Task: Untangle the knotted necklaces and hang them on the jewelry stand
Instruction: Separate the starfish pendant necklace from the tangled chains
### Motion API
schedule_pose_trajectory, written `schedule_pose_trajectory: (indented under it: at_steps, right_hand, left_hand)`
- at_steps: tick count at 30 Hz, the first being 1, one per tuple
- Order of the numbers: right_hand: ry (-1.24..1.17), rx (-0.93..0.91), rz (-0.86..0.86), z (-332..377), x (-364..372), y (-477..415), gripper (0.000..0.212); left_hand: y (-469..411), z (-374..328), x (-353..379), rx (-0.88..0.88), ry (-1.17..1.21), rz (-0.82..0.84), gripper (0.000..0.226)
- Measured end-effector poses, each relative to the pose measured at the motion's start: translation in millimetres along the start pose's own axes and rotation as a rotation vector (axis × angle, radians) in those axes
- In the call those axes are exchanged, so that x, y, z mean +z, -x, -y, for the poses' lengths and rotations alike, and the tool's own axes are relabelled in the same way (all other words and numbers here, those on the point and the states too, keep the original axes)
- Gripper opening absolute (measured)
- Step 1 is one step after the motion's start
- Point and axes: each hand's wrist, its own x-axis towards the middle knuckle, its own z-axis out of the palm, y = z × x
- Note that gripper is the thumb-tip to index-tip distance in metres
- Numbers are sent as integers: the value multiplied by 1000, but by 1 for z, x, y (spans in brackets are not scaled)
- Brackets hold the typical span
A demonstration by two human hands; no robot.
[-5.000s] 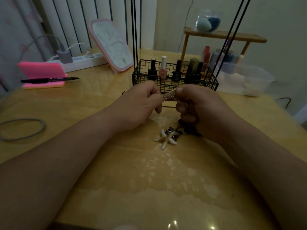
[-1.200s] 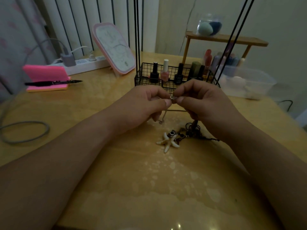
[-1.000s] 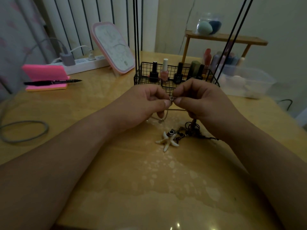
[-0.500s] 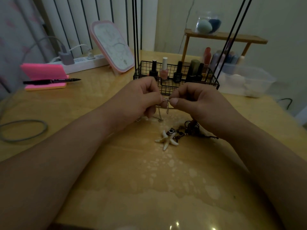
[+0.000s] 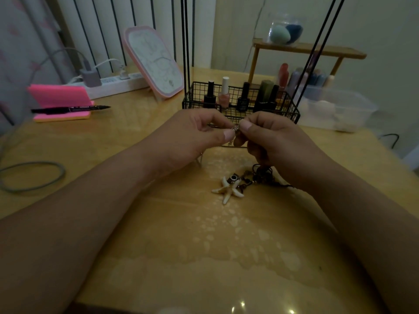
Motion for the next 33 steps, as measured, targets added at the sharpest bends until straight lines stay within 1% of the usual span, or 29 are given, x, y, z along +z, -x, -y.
schedule_pose_trajectory:
  at_steps: [5, 10, 13, 16, 22, 27, 30, 33]
  right_hand:
    - [37, -8, -7, -1, 0, -1, 17]
    - [97, -37, -20, -2, -3, -1, 14]
    - [208, -122, -7, -1, -1, 1, 11]
    - [274, -187, -1, -2, 1, 2, 15]
    - [256, -187, -17, -6, -2, -1, 10]
    - [322, -226, -92, -8, 2, -1, 7]
    - [409, -251, -161, -9, 3, -1, 4]
    - [472, -241, -190, -11, 3, -2, 3]
  left_hand:
    - [0, 0, 0, -9, 6, -48, 6]
    - [0, 3, -2, -55, -42, -56, 9]
    - [-1, 6, -2, -49, -61, -41, 10]
    - [-1, 8, -3, -46, -58, -8, 12]
    - [0, 6, -3, 6, -110, -22, 11]
    - [1, 3, -3, -24, -77, -26, 22]
    - [1, 2, -3, -26, -99, -21, 24]
    - [1, 3, -4, -55, -140, -49, 28]
